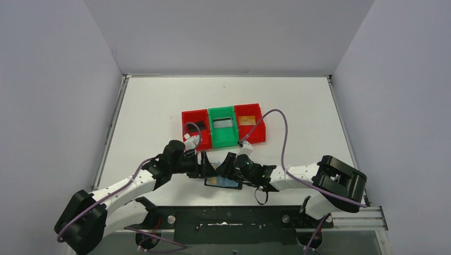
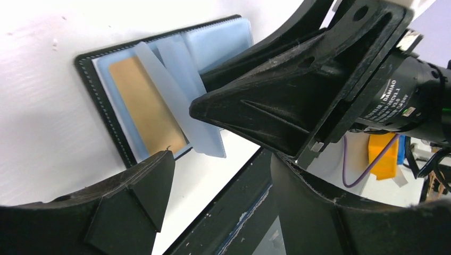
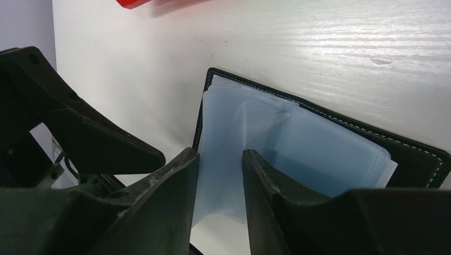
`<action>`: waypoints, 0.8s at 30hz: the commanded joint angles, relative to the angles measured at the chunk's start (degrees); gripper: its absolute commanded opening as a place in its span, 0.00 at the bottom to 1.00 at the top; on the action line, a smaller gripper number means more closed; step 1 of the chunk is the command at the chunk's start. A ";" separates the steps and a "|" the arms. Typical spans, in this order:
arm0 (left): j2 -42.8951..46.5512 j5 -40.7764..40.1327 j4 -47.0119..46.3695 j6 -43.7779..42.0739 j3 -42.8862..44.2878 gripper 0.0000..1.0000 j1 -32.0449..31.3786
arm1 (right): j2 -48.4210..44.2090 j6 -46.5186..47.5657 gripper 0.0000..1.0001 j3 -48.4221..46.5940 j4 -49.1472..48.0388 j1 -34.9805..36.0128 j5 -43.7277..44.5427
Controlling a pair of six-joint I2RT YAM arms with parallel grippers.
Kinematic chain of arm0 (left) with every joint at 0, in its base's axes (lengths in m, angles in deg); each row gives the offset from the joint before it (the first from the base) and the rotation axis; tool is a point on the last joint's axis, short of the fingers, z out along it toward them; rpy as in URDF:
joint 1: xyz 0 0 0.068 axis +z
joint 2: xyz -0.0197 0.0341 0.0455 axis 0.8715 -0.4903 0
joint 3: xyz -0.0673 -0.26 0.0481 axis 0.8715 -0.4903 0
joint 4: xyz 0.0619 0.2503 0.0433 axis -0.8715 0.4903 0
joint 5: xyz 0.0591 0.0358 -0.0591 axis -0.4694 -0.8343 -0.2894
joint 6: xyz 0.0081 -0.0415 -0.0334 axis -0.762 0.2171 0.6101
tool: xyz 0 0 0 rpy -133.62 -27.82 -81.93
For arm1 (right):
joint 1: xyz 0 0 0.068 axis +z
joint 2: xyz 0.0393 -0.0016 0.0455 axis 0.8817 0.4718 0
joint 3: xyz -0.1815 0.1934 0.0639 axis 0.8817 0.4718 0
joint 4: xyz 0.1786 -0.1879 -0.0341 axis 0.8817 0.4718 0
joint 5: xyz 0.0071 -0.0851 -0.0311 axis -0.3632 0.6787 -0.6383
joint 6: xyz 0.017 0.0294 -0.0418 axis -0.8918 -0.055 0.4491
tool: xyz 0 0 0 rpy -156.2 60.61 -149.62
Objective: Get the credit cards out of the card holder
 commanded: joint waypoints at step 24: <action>-13.37 -7.17 -9.17 -5.86 4.88 0.43 -7.28 | -1.36 1.25 0.39 -3.71 2.44 -0.20 2.60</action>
